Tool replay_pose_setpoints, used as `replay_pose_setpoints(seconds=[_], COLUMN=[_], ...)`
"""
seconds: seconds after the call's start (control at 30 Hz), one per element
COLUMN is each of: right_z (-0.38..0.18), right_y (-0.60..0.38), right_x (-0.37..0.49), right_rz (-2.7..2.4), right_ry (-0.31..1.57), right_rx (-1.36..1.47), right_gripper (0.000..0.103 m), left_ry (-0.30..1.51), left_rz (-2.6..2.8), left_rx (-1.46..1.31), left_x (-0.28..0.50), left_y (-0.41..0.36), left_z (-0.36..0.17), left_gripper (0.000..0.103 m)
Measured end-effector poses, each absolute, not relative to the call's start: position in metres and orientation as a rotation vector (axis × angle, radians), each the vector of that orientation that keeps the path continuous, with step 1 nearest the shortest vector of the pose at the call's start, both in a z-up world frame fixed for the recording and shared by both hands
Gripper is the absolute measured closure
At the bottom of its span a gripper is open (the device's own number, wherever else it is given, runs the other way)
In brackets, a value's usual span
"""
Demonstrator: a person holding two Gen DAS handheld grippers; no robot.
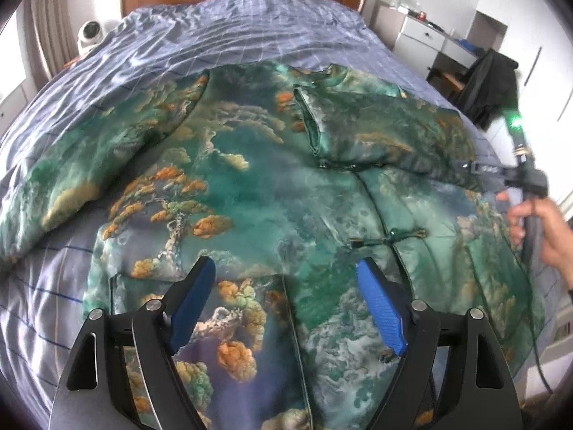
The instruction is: Fold large clothes
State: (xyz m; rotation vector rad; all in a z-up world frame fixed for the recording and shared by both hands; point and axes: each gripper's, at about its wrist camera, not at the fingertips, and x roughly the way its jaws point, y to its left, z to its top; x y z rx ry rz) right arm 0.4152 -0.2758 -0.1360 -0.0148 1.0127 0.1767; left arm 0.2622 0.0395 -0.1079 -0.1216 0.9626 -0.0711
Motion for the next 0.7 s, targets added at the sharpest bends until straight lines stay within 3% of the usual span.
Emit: replay_pose_setpoints(seconds=[0.2, 0.3, 0.4, 0.6, 0.7], right_z=[-0.094, -0.100, -0.128, -0.091, -0.099], right_y=[-0.284, -0.294, -0.296, -0.280, -0.267], right_x=[0.444, 0.470, 0.492, 0.496, 0.497], right_rz=[0.123, 0.063, 0.043, 0.091, 0.131], right_ry=[0.946, 0.960, 1.114, 0.979, 1.013], right_rx=[0.000, 0.046, 0.075, 0.096, 0.158], right_gripper=[0.044, 0.044, 0.044, 0.044, 0.044], left_ry=[0.957, 0.976, 0.965, 0.960, 0.994], left_rz=[-0.062, -0.058, -0.036, -0.007, 0.022], left_rx=[-0.119, -0.124, -0.116, -0.139, -0.144], left_x=[0.277, 0.286, 0.289, 0.274, 0.268], left_y=[0.035, 0.039, 0.048, 0.067, 0.075], left_z=[-0.104, -0.100, -0.093, -0.102, -0.116], left_gripper=[0.020, 0.020, 0.019, 0.014, 0.014])
